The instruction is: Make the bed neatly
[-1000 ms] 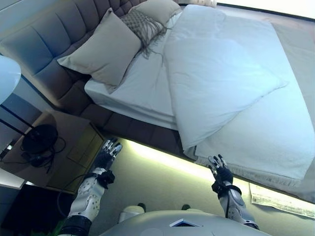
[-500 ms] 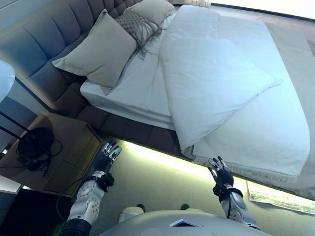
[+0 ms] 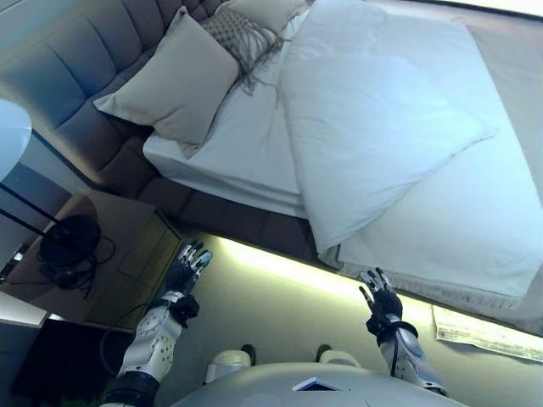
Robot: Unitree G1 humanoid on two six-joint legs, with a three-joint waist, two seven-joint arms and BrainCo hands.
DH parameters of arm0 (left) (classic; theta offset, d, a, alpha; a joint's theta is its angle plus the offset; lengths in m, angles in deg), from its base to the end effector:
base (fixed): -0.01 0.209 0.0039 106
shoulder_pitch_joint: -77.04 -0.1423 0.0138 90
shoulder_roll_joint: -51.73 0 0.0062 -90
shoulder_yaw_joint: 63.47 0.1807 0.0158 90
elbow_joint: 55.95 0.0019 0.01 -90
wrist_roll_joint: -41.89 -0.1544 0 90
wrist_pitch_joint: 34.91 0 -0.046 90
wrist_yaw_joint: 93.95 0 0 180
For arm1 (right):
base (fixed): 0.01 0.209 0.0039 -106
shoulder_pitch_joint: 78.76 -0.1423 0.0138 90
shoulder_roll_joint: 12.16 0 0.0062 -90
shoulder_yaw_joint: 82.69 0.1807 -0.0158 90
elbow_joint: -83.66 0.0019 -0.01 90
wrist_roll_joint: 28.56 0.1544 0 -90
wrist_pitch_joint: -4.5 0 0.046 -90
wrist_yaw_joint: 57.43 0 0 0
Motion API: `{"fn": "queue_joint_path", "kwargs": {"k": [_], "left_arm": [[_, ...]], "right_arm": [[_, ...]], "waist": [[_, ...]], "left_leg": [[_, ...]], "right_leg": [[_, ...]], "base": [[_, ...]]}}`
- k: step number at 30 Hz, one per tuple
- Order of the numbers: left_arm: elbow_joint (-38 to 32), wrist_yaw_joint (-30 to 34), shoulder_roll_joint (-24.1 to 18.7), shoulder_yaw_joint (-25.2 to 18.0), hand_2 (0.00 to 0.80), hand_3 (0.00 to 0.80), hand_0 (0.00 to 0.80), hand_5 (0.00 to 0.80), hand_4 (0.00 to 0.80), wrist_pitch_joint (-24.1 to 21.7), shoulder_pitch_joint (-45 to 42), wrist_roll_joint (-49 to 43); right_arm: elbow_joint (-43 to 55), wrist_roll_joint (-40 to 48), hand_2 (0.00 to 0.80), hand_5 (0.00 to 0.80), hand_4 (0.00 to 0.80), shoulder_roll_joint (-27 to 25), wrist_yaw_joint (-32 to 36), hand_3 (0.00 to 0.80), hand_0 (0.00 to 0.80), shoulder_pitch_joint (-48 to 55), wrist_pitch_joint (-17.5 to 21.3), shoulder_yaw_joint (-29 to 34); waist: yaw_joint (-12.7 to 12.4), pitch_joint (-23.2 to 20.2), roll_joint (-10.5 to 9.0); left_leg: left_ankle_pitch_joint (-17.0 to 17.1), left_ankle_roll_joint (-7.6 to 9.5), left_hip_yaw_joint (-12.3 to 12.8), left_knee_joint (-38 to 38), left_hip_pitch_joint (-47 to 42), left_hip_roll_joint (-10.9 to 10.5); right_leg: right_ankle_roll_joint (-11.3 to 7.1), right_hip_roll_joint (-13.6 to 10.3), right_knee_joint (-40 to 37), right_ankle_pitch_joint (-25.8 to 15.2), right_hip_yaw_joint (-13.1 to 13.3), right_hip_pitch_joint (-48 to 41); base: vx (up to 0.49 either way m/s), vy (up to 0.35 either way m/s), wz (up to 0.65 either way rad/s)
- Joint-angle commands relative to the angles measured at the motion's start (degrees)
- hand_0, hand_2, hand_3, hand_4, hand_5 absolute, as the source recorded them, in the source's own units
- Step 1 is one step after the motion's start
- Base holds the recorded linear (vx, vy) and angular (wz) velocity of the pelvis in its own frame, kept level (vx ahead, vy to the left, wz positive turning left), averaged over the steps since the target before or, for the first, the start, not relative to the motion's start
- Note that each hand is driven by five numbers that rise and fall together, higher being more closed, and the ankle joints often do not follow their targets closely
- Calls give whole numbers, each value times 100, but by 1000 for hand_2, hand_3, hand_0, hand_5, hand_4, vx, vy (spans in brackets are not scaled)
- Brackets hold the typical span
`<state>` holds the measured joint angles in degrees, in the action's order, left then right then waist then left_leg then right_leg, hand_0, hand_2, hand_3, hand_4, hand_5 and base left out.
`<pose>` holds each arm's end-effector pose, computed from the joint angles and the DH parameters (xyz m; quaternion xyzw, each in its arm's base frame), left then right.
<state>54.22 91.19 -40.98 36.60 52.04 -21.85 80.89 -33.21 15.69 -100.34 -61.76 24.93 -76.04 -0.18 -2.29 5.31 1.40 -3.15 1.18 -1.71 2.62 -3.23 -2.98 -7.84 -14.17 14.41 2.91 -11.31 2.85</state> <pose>0.1581 0.2065 -0.0434 -0.1700 0.2299 0.0021 0.9583 0.1215 -0.2068 -0.0702 0.2163 0.2643 -0.1695 0.9245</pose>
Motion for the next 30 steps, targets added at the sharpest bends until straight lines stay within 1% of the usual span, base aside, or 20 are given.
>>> {"fn": "queue_joint_path", "kwargs": {"k": [1,2,4,5,7,8,11,15,18,19,20,22,23,24,25,26,27,28,30], "left_arm": [[-201,141,-287,-131,0,0,0,0,0,-88,118,-176],[-242,122,-305,-167,0,0,0,0,0,-78,94,-116],[-367,-14,-323,-199,0,0,0,0,0,-83,35,18],[-387,-116,-322,-187,0,0,0,0,0,-115,12,71],[-328,-208,-312,-169,0,0,0,0,0,-144,56,111],[-268,-197,-319,-163,0,0,0,0,0,-170,84,142],[-248,-72,-347,-245,0,0,0,0,0,-128,0,212],[-295,84,-363,-338,0,0,0,0,0,-122,-280,199],[-351,137,-371,-379,0,0,0,0,0,-137,-461,213],[-356,150,-388,-378,0,0,0,0,0,-182,-507,235],[-363,133,-373,-338,0,0,0,0,0,-235,-524,226],[-454,115,-384,-366,0,0,0,0,0,-235,-626,263],[-426,72,-366,-383,0,0,0,0,0,-255,-686,416],[-408,192,-355,-425,0,0,0,0,0,-258,-687,520],[-513,217,-353,-449,0,0,0,0,0,-233,-703,474],[-616,206,-345,-358,0,0,0,0,0,-277,-730,400],[-591,208,-316,-305,0,0,0,0,0,-314,-712,375],[-542,214,-286,-291,0,0,0,0,0,-335,-678,328],[-481,229,-284,-315,0,0,0,0,0,-379,-682,225]], "right_arm": [[688,105,0,0,0,109,32,0,0,6,343,-49],[721,54,0,0,0,109,109,0,0,87,303,-45],[703,-33,0,0,0,84,309,0,0,198,264,-37],[647,-52,0,0,0,66,385,0,0,192,271,-46],[537,-18,0,0,0,25,421,0,0,59,267,-56],[469,33,0,0,0,-28,406,0,0,-84,229,-53],[411,18,0,0,0,-57,372,0,0,-197,133,4],[481,-50,0,0,0,-56,517,0,0,108,67,104],[427,-69,0,0,0,-80,672,0,0,287,53,167],[385,-53,0,0,0,-114,725,0,0,316,41,174],[348,-35,0,0,0,-143,736,0,0,322,27,171],[376,28,0,0,0,-248,595,0,0,340,-78,149],[409,5,0,0,0,-289,489,0,0,326,-204,183],[422,66,0,0,0,-325,558,0,0,302,-240,209],[465,116,0,0,0,-395,616,0,0,316,-248,230],[431,164,0,0,0,-458,622,0,0,331,-158,213],[358,159,0,0,0,-451,592,0,0,305,-112,203],[287,166,0,0,0,-466,556,0,0,263,-96,199],[258,175,0,0,0,-506,595,0,0,252,-115,193]], "waist": [[9,-61,129],[50,-56,152],[140,-24,151],[186,-3,85],[236,46,-36],[259,78,-127],[266,97,-209],[281,56,-313],[263,34,-397],[252,13,-432],[261,-8,-449],[240,-45,-469],[234,-90,-422],[230,-104,-416],[211,-100,-431],[157,-112,-479],[135,-124,-492],[122,-140,-489],[152,-182,-439]], "left_leg": [[177,508,320,162,237,-167],[153,499,355,166,198,-183],[68,465,397,199,138,-226],[-16,430,391,253,114,-278],[-203,377,361,328,64,-340],[-360,344,347,356,13,-369],[-576,302,350,423,-92,-321],[-776,298,334,538,-225,-190],[-907,251,218,628,-386,-64],[-947,205,176,690,-410,17],[-955,148,83,734,-432,81],[-995,12,-16,748,-555,303],[-583,-149,-102,754,-613,515],[-289,-247,-141,810,-579,640],[-115,-295,-135,893,-495,718],[-27,-324,-137,977,-377,766],[-52,-331,-171,962,-368,765],[-87,-325,-256,898,-395,736],[-12,-338,-369,818,-466,725]], "right_leg": [[160,-266,1720,-1317,453,696],[168,-252,1678,-1348,439,782],[159,-185,1253,-1429,465,883],[118,-180,687,-1533,491,903],[24,-232,-152,-1729,543,918],[-74,-292,-679,-1923,591,968],[-203,-320,-1475,-2102,529,958],[-318,-283,-1884,-2192,405,1005],[-348,-274,-1731,-2159,332,971],[-358,-241,-1717,-2023,322,913],[-361,-153,-1756,-1980,429,853],[-356,-28,-1557,-1818,491,816],[-322,97,-1401,-1711,528,768],[-271,174,-1346,-1642,546,684],[-199,245,-1364,-1565,539,578],[-114,297,-1446,-1522,501,440],[-97,307,-1466,-1511,480,413],[-83,329,-1460,-1488,468,412],[-5,438,-1330,-1343,550,440]], "base": [[104,181,11],[140,117,-3],[161,14,-7],[182,-78,-4],[228,-125,-12],[249,-129,-13],[289,-125,0],[343,-165,20],[337,-206,61],[339,-258,50],[349,-292,34],[325,-291,17],[311,-280,24],[237,-243,34],[209,-262,34],[180,-242,22],[188,-240,19],[169,-186,18],[159,-176,8]]}}
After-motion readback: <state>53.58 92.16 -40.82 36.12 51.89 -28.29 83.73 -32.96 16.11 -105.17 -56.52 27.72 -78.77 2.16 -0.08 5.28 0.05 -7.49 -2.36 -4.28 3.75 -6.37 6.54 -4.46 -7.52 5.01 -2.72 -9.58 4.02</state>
